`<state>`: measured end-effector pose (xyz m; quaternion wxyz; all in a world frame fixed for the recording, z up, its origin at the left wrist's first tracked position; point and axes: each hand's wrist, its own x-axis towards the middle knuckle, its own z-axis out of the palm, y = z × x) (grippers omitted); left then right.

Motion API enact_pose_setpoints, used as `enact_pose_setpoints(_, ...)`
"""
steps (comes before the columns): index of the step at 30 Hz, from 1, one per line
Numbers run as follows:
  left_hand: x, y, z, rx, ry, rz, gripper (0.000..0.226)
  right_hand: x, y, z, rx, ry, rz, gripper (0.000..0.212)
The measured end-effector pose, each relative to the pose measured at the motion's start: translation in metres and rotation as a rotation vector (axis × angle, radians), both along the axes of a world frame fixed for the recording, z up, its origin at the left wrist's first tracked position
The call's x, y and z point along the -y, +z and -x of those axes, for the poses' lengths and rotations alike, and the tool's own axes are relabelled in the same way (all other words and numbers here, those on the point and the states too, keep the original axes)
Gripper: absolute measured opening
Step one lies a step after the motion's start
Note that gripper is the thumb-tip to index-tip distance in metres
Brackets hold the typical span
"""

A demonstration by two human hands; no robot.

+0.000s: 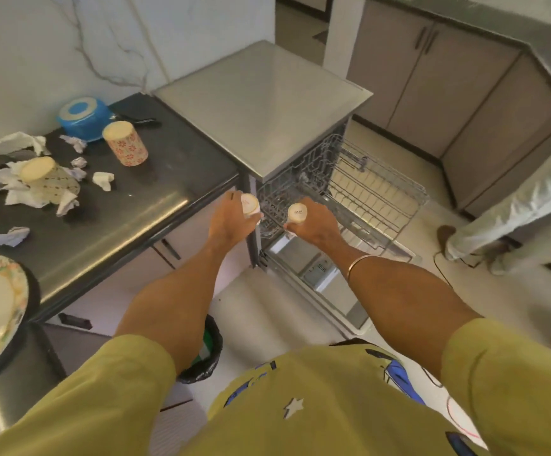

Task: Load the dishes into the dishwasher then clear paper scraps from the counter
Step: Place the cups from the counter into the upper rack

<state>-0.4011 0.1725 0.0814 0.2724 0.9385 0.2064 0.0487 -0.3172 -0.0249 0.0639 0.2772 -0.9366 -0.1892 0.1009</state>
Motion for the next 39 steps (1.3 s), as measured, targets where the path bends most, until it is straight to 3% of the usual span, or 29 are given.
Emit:
enact_pose_setpoints(8, 0.058, -0.005, -0.041, -0.009, -0.101, 0.024, 0.070, 0.064, -0.008, -0.018, 0.014, -0.084, 0.014, 0.068)
enact_pose_setpoints(23, 0.162, -0.018, -0.127, -0.037, -0.037, 0.060, 0.067, 0.166, -0.014, -0.102, -0.059, -0.072, 0.030, 0.065)
enact_pose_setpoints(39, 0.167, -0.051, -0.153, -0.101, 0.159, 0.110, 0.082, 0.147, -0.034, -0.154, -0.197, 0.089, 0.039, 0.064)
